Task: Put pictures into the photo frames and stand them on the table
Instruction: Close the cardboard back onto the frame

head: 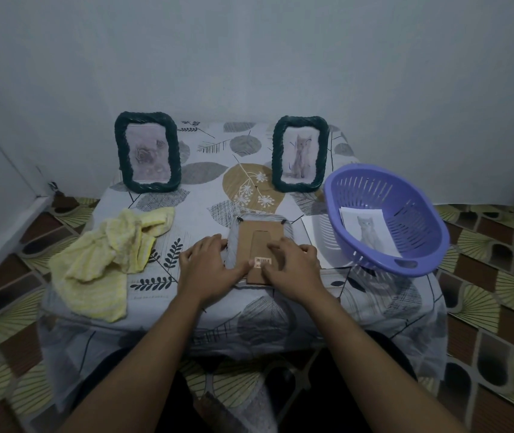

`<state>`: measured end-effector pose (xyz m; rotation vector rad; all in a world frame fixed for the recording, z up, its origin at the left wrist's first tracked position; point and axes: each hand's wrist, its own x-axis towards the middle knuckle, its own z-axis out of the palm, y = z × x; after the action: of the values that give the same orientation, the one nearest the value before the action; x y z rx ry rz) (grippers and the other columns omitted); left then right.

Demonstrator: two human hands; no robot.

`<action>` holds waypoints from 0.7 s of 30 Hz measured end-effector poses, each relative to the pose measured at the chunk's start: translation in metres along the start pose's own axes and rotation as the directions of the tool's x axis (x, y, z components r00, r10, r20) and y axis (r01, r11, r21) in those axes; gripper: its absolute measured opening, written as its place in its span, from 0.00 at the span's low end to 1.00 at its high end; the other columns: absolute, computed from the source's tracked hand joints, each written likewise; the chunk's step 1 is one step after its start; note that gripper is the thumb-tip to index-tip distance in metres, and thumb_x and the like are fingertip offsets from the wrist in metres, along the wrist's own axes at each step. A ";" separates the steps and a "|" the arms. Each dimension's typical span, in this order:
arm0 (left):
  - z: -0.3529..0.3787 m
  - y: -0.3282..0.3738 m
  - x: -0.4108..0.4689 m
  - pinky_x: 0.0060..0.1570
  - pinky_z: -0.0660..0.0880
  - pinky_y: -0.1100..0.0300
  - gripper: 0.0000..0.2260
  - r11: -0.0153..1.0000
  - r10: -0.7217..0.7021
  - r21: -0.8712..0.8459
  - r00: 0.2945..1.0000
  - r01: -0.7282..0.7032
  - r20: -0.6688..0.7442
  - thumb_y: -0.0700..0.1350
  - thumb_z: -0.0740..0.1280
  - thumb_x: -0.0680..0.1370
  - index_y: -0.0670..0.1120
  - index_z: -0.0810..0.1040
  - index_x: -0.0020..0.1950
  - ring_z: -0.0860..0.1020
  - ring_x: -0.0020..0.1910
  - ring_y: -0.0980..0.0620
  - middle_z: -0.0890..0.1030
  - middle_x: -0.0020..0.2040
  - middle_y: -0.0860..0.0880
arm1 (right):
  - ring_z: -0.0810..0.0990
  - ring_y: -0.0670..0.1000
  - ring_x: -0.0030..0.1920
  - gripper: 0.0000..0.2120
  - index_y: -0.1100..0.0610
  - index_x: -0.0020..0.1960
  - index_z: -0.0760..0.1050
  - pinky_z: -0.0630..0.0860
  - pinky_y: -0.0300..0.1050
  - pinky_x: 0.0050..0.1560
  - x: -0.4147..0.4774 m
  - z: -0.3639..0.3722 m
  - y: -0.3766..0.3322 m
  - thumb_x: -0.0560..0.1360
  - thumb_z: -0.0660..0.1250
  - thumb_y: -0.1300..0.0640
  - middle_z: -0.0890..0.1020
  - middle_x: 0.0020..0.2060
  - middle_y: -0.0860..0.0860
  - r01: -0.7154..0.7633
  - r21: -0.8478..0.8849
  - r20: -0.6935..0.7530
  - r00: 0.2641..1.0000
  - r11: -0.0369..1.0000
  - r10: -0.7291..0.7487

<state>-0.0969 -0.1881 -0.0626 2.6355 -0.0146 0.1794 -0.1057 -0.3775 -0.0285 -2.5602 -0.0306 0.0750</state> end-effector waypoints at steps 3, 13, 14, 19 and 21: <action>-0.006 0.003 -0.002 0.63 0.56 0.52 0.29 0.993 -0.029 -0.117 1.000 0.030 0.007 0.69 0.57 0.72 0.52 0.73 0.65 0.68 0.67 0.53 0.74 0.61 0.56 | 0.60 0.58 0.70 0.24 0.44 0.71 0.70 0.60 0.48 0.67 0.003 0.004 -0.003 0.76 0.66 0.46 0.65 0.76 0.47 -0.007 -0.024 0.013 1.000 1.000 0.008; -0.048 0.009 0.005 0.59 0.74 0.52 0.11 0.738 -0.232 -0.665 0.968 0.113 -0.093 0.41 0.66 0.75 0.48 0.80 0.56 0.77 0.59 0.51 0.80 0.58 0.50 | 0.56 0.57 0.74 0.29 0.46 0.78 0.60 0.58 0.54 0.72 0.007 0.009 -0.023 0.79 0.65 0.48 0.62 0.76 0.50 0.072 0.251 0.199 0.972 0.965 -0.124; -0.054 0.011 0.006 0.61 0.75 0.49 0.12 0.724 -0.239 -0.684 0.963 0.092 -0.123 0.41 0.66 0.74 0.49 0.81 0.56 0.77 0.59 0.51 0.80 0.58 0.50 | 0.55 0.56 0.75 0.30 0.45 0.78 0.59 0.57 0.56 0.74 0.007 0.009 -0.026 0.79 0.65 0.48 0.62 0.77 0.49 0.062 0.308 0.248 0.958 0.949 -0.144; -0.078 0.033 0.012 0.62 0.74 0.50 0.10 0.738 -0.190 -0.674 0.963 0.010 -0.193 0.43 0.67 0.75 0.50 0.81 0.56 0.76 0.59 0.53 0.80 0.57 0.52 | 0.68 0.47 0.70 0.24 0.53 0.76 0.63 0.67 0.44 0.68 0.010 0.003 -0.045 0.82 0.63 0.52 0.71 0.69 0.47 -0.107 0.679 0.335 0.925 0.726 -0.178; -0.082 0.044 0.013 0.61 0.73 0.54 0.11 0.790 -0.127 -0.612 0.973 -0.018 -0.193 0.43 0.67 0.78 0.47 0.82 0.60 0.76 0.58 0.55 0.80 0.59 0.51 | 0.73 0.52 0.66 0.18 0.52 0.71 0.69 0.73 0.50 0.62 0.014 0.002 -0.044 0.83 0.59 0.48 0.75 0.67 0.50 -0.180 0.737 0.319 0.943 0.652 -0.100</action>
<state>-0.0960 -0.1876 0.0314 1.9465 0.0701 0.3833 -0.0924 -0.3387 -0.0064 -1.6616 -0.0576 0.4473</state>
